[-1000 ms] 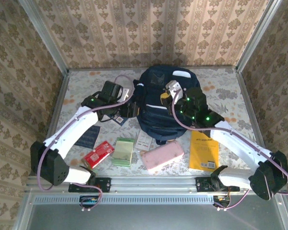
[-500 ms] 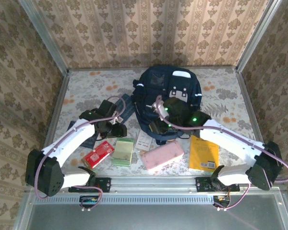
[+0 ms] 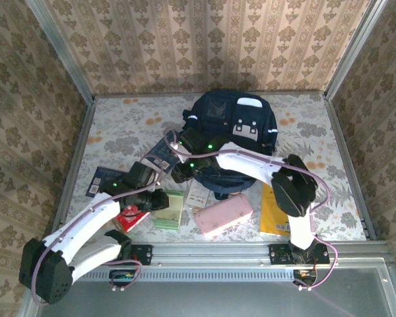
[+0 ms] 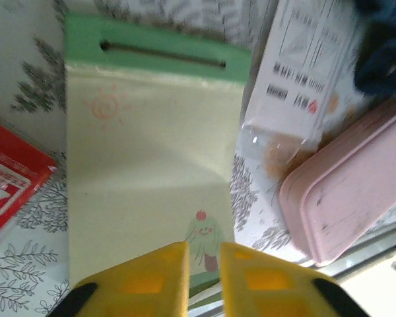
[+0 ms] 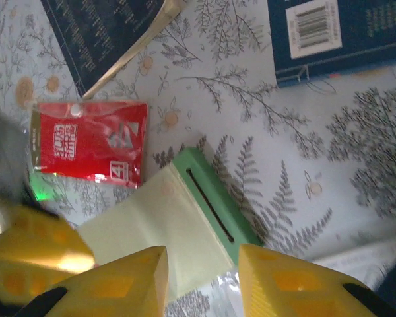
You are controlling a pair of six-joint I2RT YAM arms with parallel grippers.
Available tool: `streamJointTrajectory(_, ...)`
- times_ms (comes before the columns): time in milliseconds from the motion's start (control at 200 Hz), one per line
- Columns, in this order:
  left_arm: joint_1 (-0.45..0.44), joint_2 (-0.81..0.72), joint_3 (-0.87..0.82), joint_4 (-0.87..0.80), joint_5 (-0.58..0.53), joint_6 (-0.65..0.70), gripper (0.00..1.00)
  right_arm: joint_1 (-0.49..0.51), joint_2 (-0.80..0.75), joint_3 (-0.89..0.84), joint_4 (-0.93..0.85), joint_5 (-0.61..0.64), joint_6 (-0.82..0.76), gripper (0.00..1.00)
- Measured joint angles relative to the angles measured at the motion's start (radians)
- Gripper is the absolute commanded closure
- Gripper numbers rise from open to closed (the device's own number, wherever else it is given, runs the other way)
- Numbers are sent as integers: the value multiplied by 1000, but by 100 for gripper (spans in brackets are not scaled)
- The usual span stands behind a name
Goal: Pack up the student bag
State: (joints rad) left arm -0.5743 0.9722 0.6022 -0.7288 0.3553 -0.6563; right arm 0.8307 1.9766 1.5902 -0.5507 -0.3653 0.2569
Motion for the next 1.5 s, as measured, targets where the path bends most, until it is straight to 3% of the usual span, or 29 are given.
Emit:
streamJointTrajectory(165,-53,3,-38,21,9,-23,83,-6,117,95,-27,-22,24,64)
streamJointTrajectory(530,-81,69,-91,54,-19,-57,83,-32,192,126,-77,-46,42,57)
streamJointTrajectory(985,-190,151,-98,82,-79,-75,100,-34,306,244,-195,-115,-27,48)
streamJointTrajectory(1365,-258,145,-97,109,-149,-74,100,-28,345,253,-240,-137,-79,48)
streamJointTrajectory(1500,-272,145,-81,93,-206,-72,85,-28,337,243,-232,-116,-74,48)
